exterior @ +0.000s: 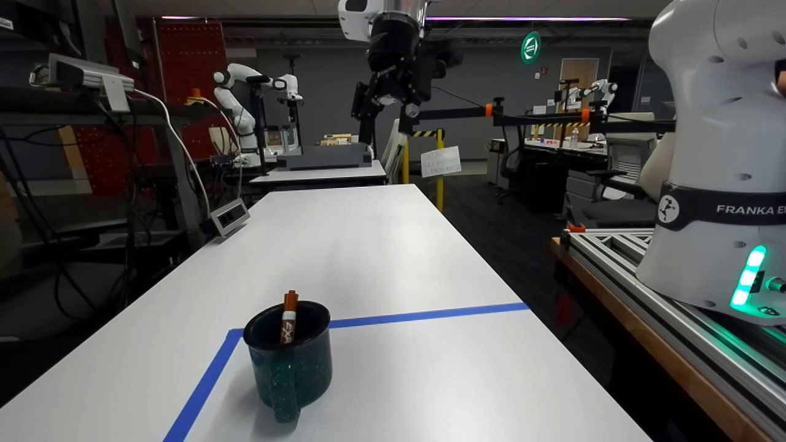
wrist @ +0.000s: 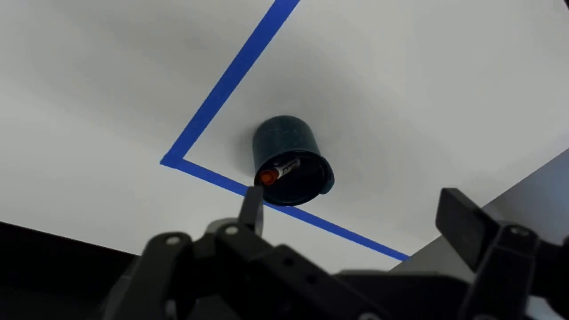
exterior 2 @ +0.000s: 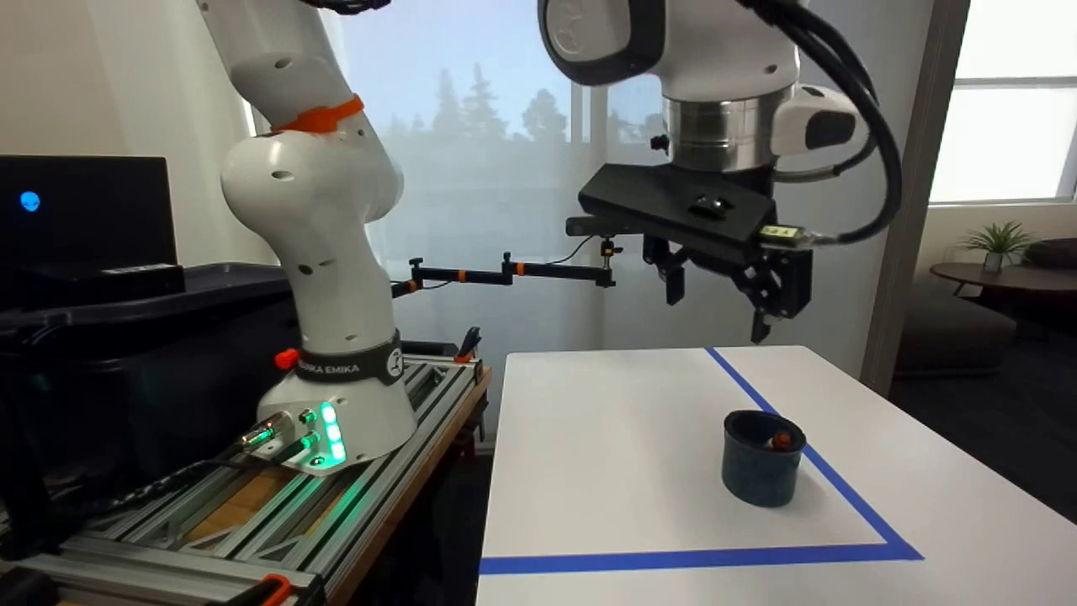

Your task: Put the marker on the table

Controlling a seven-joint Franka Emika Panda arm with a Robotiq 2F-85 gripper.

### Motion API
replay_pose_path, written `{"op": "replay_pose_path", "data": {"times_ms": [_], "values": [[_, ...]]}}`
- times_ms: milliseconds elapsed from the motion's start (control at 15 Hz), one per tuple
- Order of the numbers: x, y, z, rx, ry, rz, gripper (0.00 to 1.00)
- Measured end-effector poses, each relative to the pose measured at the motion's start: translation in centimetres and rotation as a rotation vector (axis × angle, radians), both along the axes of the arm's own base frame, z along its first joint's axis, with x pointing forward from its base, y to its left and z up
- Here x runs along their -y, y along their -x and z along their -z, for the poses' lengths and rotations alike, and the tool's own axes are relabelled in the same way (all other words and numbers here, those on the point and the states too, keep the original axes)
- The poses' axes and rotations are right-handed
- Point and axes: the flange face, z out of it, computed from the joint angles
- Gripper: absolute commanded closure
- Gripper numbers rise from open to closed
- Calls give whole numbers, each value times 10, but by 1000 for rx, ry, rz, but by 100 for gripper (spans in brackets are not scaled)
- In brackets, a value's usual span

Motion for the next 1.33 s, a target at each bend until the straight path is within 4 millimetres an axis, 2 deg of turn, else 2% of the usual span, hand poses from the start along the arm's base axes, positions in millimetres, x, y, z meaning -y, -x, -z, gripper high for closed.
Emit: {"op": "replay_pose_path", "data": {"times_ms": [400, 1333], "values": [[-22, -25, 35, 65, 10, -256, 0], [-63, -98, 104, 172, 29, -540, 0]]}}
